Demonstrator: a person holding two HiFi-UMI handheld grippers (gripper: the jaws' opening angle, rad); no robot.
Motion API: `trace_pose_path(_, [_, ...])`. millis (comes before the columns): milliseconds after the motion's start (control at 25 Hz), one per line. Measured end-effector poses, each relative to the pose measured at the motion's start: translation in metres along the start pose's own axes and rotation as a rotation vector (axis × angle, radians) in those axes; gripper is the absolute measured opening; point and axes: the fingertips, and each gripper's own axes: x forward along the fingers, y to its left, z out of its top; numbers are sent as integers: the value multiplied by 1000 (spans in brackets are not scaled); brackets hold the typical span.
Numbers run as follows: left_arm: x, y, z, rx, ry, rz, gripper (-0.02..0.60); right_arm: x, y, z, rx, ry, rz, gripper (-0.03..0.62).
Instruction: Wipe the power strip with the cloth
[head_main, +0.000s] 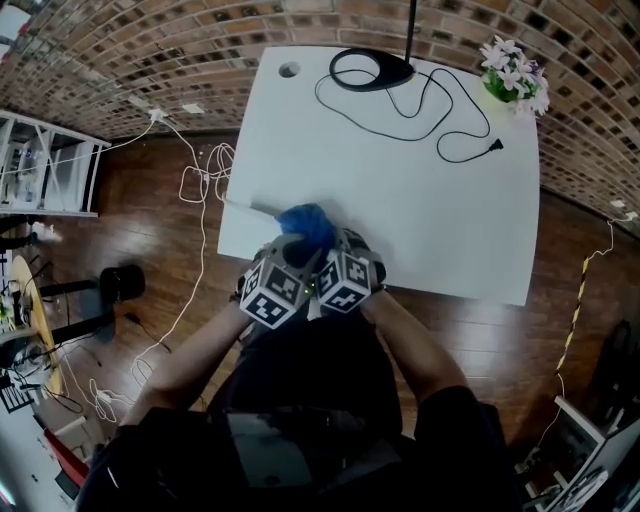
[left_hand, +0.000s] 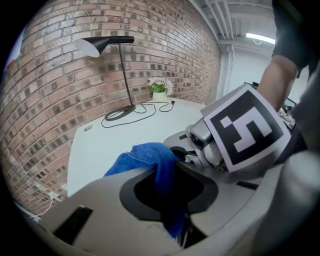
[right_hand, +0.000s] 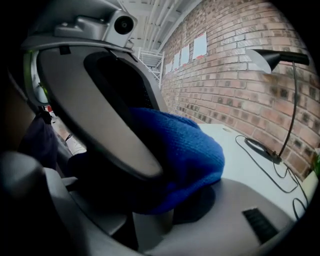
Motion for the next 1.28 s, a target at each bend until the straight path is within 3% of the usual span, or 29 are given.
trace_pose_path(560, [-1, 2, -2, -13, -4, -13, 66, 4, 3, -3, -8, 3, 7, 164])
trace_pose_path(760, [-4, 1, 3, -1, -53, -63, 66, 2, 3, 3, -8, -7, 13, 161])
trace_pose_path(1040, [-8, 6, -7, 79, -73, -139, 66, 2, 5, 2, -12, -5, 21, 161])
trace_pose_path(1280, [-18, 19, -7, 69, -150, -224, 63, -2, 2, 4, -4, -6, 18, 163])
